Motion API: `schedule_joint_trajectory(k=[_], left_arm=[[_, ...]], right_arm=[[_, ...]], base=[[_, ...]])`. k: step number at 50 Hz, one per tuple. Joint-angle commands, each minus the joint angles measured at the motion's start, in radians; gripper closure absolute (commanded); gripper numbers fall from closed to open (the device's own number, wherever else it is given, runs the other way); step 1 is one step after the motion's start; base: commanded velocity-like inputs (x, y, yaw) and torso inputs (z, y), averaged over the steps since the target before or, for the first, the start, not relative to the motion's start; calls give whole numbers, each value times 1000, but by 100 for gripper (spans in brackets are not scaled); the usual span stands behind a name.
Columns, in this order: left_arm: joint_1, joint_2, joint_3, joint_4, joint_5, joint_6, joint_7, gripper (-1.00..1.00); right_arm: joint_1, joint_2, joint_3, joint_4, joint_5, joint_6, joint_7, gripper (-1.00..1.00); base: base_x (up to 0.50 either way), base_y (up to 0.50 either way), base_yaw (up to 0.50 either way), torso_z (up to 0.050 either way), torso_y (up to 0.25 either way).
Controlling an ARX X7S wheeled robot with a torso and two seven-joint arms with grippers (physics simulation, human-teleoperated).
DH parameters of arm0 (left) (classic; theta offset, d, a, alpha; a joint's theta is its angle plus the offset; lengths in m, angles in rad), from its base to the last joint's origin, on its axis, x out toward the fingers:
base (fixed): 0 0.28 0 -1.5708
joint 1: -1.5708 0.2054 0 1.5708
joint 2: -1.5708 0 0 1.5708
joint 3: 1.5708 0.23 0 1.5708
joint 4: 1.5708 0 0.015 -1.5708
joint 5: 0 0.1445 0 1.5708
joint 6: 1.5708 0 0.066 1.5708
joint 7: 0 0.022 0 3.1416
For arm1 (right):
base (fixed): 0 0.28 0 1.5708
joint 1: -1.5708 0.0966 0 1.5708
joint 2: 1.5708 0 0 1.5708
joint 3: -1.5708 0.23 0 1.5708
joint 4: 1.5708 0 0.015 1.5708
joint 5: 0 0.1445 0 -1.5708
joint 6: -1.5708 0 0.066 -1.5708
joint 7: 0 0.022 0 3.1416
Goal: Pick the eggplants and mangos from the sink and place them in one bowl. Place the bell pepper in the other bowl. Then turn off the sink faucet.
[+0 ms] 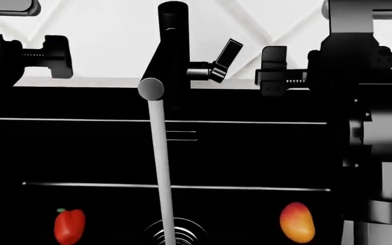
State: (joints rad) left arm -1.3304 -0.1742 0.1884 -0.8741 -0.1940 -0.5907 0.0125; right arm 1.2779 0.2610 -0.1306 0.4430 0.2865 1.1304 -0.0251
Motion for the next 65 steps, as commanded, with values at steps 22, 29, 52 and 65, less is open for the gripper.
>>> schedule_joint_trajectory(k=[22,29,52,65], left_arm=[[117,-15,16,10,0,7,17,-100],[130,-27,6,34,-10,-21,9,-100],[211,-47,7,185,-38,-94,15,-100],[265,-58,-13,303,-64,-130,-3,-100]], right_arm=[[-125,-25,-20,354,-21,-133,-62,-100],[-83,-44,-57,458,-40,-164,-88,-100],[38,-127,-116,865,-193,-357,-213,-100],[25,-117,-70,865,-245,-387,-197,-100]], base=[[0,0,0,0,0],[0,0,0,0,0],[0,0,0,0,0],[0,0,0,1,-56]])
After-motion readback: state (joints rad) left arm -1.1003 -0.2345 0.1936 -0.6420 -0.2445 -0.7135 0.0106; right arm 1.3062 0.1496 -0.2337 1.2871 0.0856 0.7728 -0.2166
